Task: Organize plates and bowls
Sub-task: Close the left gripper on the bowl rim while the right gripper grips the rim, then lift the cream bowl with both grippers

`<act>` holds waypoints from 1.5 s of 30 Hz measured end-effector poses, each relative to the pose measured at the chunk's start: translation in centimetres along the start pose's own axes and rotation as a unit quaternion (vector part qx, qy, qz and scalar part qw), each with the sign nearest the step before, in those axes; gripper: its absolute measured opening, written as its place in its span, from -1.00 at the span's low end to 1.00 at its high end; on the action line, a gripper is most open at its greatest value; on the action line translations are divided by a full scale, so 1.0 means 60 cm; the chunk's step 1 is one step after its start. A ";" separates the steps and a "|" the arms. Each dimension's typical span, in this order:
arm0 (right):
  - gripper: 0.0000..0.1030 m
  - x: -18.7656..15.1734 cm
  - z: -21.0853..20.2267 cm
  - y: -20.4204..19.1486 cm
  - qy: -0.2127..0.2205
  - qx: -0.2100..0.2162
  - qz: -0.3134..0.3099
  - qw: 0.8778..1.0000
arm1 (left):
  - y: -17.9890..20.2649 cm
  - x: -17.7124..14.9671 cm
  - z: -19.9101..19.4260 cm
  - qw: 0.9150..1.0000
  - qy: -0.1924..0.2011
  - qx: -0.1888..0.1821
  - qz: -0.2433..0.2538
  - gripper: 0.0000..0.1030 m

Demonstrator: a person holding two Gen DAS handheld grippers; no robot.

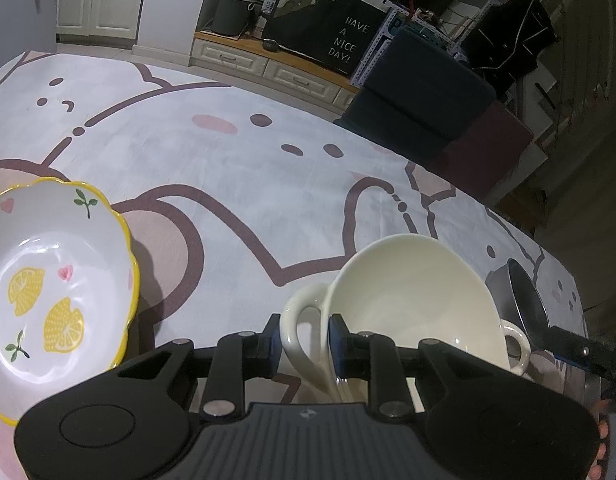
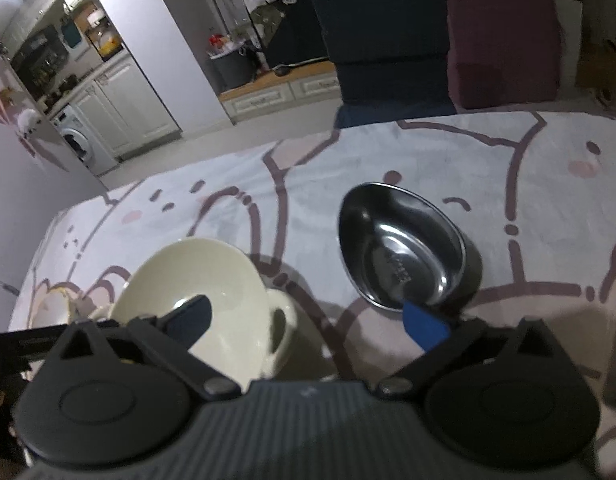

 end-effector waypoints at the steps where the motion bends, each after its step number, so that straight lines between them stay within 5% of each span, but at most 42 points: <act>1: 0.99 -0.001 0.000 -0.002 0.003 0.009 -0.010 1.000 | 0.000 0.000 0.000 1.000 0.000 0.000 0.000 -0.50; 7: 0.98 -0.009 0.022 -0.015 -0.013 0.034 -0.049 0.998 | 0.000 0.000 0.000 1.000 0.000 0.001 0.000 -0.50; 9: 0.68 -0.011 0.030 -0.015 -0.016 0.020 -0.037 0.999 | 0.000 0.000 0.000 1.000 -0.001 0.000 -0.001 -0.50; 11: 0.02 -0.014 0.040 -0.016 -0.029 0.021 -0.030 0.999 | 0.000 0.000 0.000 1.000 -0.002 0.000 -0.001 -0.50; 18: -0.50 -0.017 0.052 -0.013 -0.042 0.037 -0.006 0.998 | -0.001 0.002 0.001 1.000 -0.006 -0.002 0.000 -0.50; 45: -0.51 -0.023 0.049 -0.015 -0.038 0.046 -0.029 0.998 | -0.012 0.004 0.004 0.999 -0.014 -0.034 -0.015 -0.55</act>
Point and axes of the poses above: each gripper's, at about its wrist camera, not at the fingertips, and z roughly the way its jaws point, y to its right, x to its top, the point moved 6 cm from there along z, roughly the way its jaws point, and after that the axes turned 7 degrees about x, right-handed, at the moved point
